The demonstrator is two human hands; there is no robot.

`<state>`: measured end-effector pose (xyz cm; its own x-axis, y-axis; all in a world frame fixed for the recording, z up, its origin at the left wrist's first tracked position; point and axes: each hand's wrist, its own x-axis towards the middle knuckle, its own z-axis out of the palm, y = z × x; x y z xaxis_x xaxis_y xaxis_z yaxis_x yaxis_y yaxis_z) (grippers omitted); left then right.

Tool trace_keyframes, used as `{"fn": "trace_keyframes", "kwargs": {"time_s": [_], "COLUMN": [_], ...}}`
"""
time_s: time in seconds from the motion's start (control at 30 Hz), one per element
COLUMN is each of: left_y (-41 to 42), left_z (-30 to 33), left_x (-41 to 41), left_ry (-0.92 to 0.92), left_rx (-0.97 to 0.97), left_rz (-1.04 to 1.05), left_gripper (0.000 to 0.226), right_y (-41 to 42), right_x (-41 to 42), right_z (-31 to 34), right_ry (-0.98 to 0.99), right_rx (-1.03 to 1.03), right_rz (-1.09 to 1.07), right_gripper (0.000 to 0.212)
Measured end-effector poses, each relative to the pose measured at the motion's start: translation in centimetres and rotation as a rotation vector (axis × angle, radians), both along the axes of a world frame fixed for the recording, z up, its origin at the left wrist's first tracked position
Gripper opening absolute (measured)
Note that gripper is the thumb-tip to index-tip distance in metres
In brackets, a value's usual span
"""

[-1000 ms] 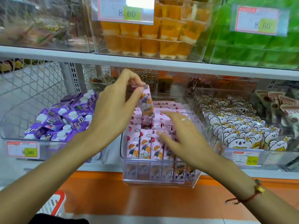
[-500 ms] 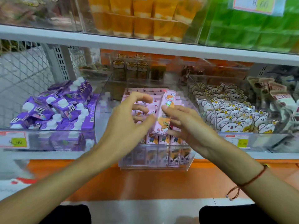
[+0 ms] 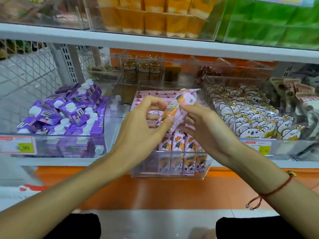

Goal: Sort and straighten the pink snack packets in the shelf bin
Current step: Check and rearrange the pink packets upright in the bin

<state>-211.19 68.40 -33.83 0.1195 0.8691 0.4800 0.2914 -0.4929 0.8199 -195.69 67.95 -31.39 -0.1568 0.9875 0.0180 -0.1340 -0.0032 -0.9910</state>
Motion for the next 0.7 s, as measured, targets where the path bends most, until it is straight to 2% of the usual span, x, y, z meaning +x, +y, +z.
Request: {"fn": "trace_keyframes", "kwargs": {"time_s": [0.13, 0.23, 0.3, 0.47, 0.57, 0.7], "left_y": [0.0, 0.0, -0.1, -0.2, -0.3, -0.1], "left_z": [-0.1, -0.3, -0.2, 1.2, 2.0, 2.0], "left_x": [-0.3, -0.3, -0.2, -0.8, -1.0, -1.1], "left_ry": [0.069, 0.215, 0.181, 0.024, -0.090, -0.201], "left_rx": [0.056, 0.158, 0.134, -0.028, -0.254, -0.535], "left_rz": [-0.016, 0.047, 0.049, -0.038, -0.159, -0.198], "left_gripper": [0.017, 0.032, 0.041, 0.036, 0.027, 0.015], "right_y": [-0.2, -0.3, -0.4, -0.1, 0.1, 0.1], "right_x": [-0.4, -0.6, -0.7, -0.4, 0.0, -0.2], "right_z": [0.0, -0.3, -0.3, 0.0, 0.1, -0.1], "right_ry": [-0.010, -0.049, -0.070, -0.186, -0.164, -0.129], "right_rx": [0.101, 0.174, 0.196, 0.204, 0.100, -0.031], "right_rz": [-0.079, -0.208, -0.244, -0.211, -0.154, -0.098], "right_gripper": [0.014, 0.019, 0.024, 0.033, 0.037, 0.037]}}
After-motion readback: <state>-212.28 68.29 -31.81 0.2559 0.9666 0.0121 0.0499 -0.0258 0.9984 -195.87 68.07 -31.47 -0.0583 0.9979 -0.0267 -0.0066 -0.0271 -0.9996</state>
